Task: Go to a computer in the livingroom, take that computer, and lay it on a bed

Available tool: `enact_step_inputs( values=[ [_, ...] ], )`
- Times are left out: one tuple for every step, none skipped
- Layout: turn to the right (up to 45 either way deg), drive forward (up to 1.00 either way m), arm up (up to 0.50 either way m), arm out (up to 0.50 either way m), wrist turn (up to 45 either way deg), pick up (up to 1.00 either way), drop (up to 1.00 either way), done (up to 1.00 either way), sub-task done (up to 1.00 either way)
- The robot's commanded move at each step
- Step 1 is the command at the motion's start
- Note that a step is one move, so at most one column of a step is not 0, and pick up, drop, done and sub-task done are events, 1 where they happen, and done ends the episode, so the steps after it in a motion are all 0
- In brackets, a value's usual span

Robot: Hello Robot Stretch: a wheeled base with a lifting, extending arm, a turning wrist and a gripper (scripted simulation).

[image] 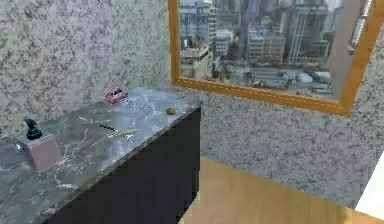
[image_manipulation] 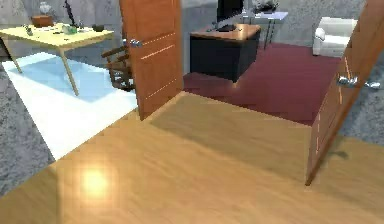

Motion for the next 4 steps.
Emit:
enact_step_inputs(
  values=[
    [45.0,0.00,0.00,0.00,0.0,0.00,0.00,0.00,0.00],
    [45.0,0.00,0.00,0.00,0.0,0.00,0.00,0.00,0.00],
    [15.0,0.00,0.00,0.00,0.0,0.00,0.00,0.00,0.00],
    [0.0,1.00,0.00,0.00,0.0,0.00,0.00,0.00,0.00]
  ],
)
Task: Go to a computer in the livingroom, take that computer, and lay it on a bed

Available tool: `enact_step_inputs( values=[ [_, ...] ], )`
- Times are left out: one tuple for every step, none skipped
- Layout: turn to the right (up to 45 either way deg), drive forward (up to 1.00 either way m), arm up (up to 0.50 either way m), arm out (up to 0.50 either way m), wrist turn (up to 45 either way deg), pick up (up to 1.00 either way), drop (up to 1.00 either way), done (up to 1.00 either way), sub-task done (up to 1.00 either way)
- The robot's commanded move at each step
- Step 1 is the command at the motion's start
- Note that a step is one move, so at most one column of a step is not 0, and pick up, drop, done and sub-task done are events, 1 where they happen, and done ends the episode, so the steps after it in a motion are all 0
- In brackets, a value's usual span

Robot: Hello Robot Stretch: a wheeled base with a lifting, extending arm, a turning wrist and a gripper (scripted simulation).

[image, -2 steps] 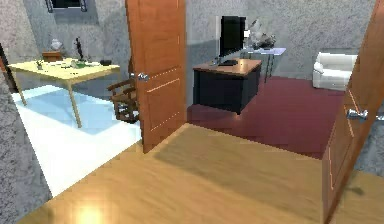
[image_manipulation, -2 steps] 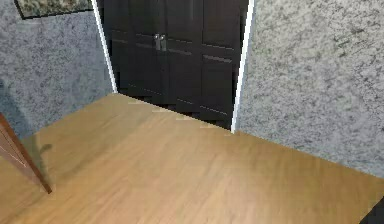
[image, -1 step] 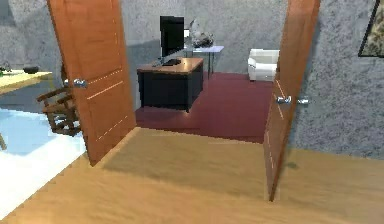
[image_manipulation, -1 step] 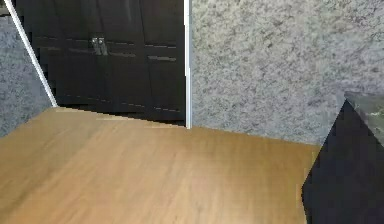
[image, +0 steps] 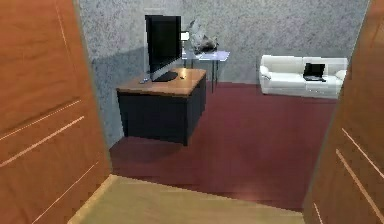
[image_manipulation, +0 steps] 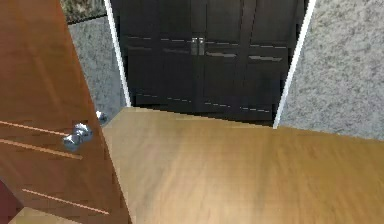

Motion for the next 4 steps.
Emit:
enact_step_inputs(
  values=[
    [0.0,0.25,0.00,0.00,0.0,0.00,0.00,0.00,0.00],
    [12.0,0.00,0.00,0.00,0.0,0.00,0.00,0.00,0.00],
    [3.0,0.00,0.00,0.00,0.0,0.00,0.00,0.00,0.00],
    [0.0,1.00,0.00,0.00,0.0,0.00,0.00,0.00,0.00]
  ],
)
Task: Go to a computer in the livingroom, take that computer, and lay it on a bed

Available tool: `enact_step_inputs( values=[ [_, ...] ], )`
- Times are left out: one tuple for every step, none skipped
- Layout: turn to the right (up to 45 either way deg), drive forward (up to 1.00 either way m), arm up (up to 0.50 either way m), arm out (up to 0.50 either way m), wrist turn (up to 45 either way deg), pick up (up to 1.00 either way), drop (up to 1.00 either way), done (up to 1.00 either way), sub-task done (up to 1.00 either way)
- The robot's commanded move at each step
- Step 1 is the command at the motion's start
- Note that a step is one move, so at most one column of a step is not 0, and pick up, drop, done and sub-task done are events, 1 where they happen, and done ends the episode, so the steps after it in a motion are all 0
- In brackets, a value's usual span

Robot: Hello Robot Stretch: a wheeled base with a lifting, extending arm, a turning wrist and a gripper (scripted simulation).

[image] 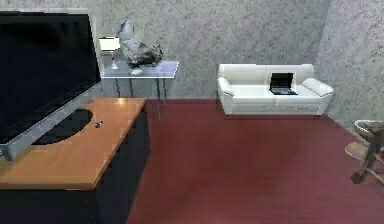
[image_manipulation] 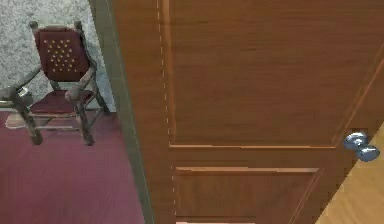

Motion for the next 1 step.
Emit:
enact_step_inputs(
  values=[
    [0.0,0.30,0.00,0.00,0.0,0.00,0.00,0.00,0.00]
  ],
)
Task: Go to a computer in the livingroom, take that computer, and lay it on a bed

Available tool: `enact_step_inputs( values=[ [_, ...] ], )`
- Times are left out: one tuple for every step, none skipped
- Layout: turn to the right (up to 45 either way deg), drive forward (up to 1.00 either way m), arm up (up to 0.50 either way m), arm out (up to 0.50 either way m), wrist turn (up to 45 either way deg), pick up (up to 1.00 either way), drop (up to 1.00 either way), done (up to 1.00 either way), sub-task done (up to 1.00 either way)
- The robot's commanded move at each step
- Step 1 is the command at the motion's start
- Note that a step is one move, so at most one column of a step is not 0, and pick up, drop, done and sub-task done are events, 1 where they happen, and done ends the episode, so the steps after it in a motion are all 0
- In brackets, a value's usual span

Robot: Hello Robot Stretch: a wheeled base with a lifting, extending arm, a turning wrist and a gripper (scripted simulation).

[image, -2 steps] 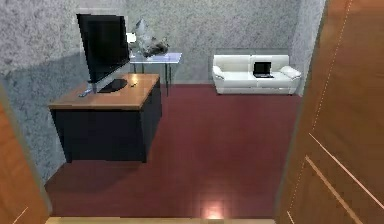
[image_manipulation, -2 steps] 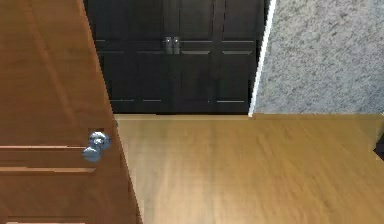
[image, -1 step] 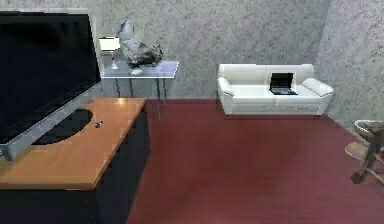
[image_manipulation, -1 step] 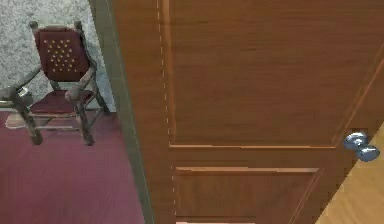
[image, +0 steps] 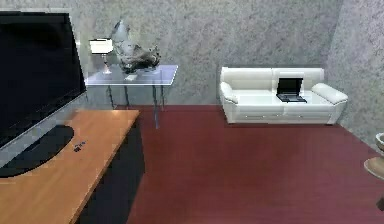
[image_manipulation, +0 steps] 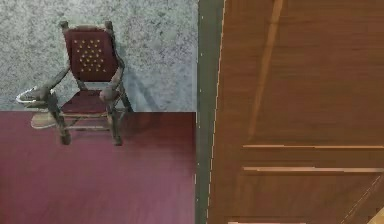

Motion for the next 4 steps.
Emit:
enact_step_inputs(
  values=[
    [-45.0,0.00,0.00,0.00,0.0,0.00,0.00,0.00,0.00],
    [-42.0,0.00,0.00,0.00,0.0,0.00,0.00,0.00,0.00],
    [0.0,0.15,0.00,0.00,0.0,0.00,0.00,0.00,0.00],
    [45.0,0.00,0.00,0.00,0.0,0.00,0.00,0.00,0.00]
  ],
)
